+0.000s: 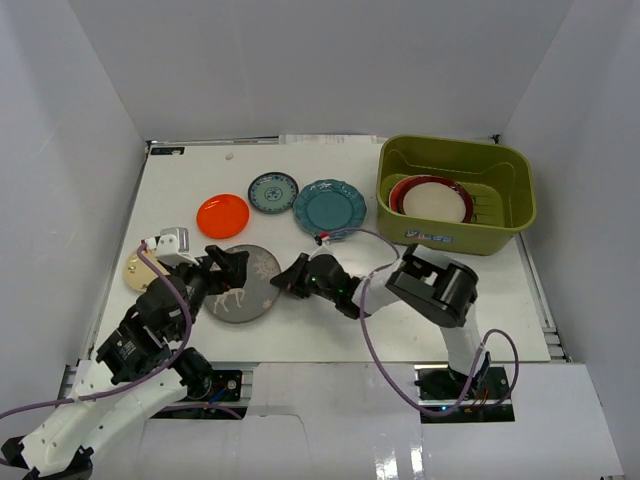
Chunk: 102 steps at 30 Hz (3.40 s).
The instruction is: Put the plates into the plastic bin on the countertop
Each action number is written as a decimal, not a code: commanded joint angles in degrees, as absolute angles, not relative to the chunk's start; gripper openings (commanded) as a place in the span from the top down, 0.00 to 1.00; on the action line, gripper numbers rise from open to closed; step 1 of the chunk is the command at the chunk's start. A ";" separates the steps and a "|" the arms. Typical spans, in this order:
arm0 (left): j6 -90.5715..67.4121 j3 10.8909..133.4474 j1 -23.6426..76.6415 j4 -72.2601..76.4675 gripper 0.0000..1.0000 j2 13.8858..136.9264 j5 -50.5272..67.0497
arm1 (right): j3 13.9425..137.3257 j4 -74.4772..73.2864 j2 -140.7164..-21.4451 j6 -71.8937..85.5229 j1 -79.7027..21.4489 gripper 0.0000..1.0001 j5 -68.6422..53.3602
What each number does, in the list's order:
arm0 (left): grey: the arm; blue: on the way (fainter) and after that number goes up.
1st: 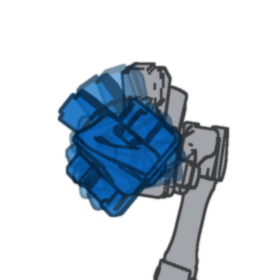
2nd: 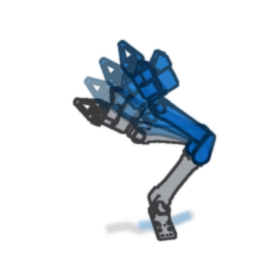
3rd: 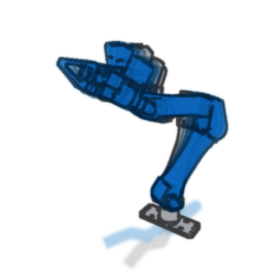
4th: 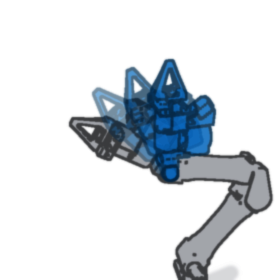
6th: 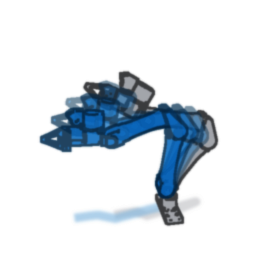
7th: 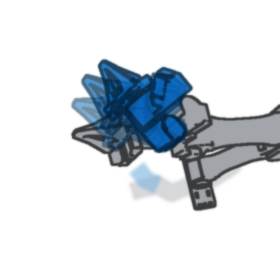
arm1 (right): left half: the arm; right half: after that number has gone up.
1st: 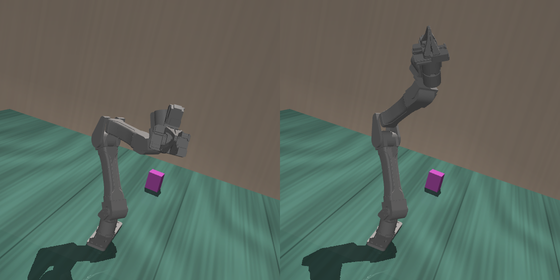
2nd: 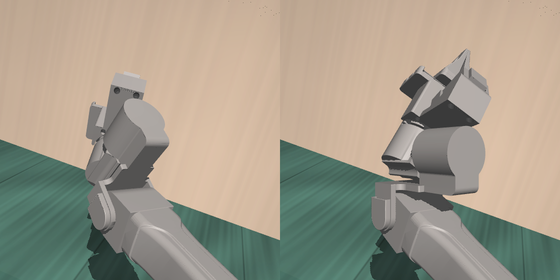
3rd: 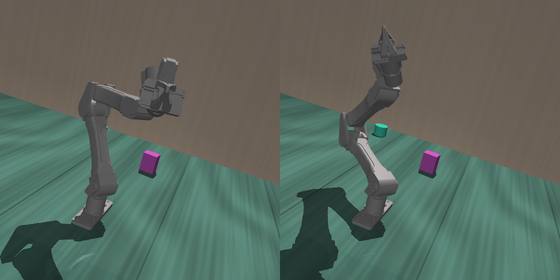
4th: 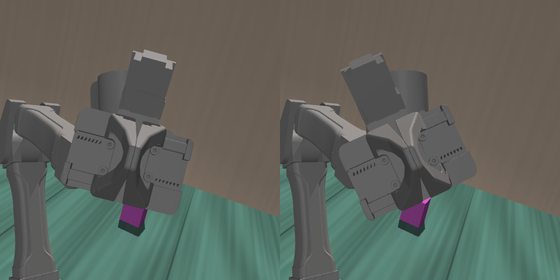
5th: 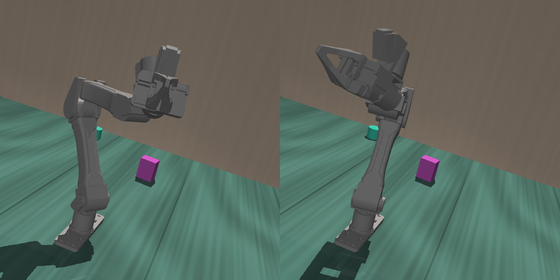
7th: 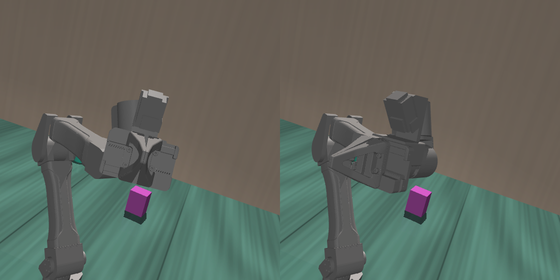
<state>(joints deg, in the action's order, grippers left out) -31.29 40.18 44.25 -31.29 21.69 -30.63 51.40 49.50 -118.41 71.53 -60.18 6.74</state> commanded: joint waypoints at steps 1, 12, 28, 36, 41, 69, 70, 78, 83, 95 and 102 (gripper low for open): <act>-31.03 40.78 43.42 -31.03 0.02 22.41 -30.94 | 42.93 54.49 -103.86 64.10 -60.21 0.92 8.00; -34.19 40.08 42.80 -30.06 0.02 23.45 -26.20 | 47.62 14.98 -58.29 41.15 -41.87 0.92 7.41; -43.67 33.93 42.80 -10.30 0.04 44.46 -10.11 | 58.27 4.83 -67.76 37.62 16.34 0.92 -18.19; -46.58 34.80 42.54 3.25 0.07 66.16 -15.46 | 55.11 7.38 -74.18 39.02 17.49 0.92 -16.79; -47.72 39.63 40.44 6.93 0.07 79.26 -15.65 | 53.00 8.61 -75.76 39.99 17.49 0.87 -16.79; -65.12 51.34 26.81 29.69 0.45 114.95 -4.04 | 40.00 9.29 -64.35 39.80 17.14 0.03 -9.04; -65.47 50.98 26.81 32.14 0.49 115.40 -3.87 | 38.51 10.71 -63.12 40.60 16.96 0.04 -11.31; -68.11 45.80 26.46 40.69 0.92 114.44 -3.87 | 31.12 10.81 -49.41 41.66 14.33 0.11 -15.20; -67.33 37.03 26.37 44.47 1.00 104.71 -3.69 | 29.45 9.32 -42.29 41.66 10.48 0.12 -18.80; -67.06 15.39 25.22 41.58 1.00 64.98 10.09 | 22.77 5.01 -37.44 40.25 -17.74 0.04 -25.23; -66.97 10.99 24.96 27.27 1.00 42.29 18.62 | 12.93 12.20 -40.60 44.82 -26.97 0.10 -25.57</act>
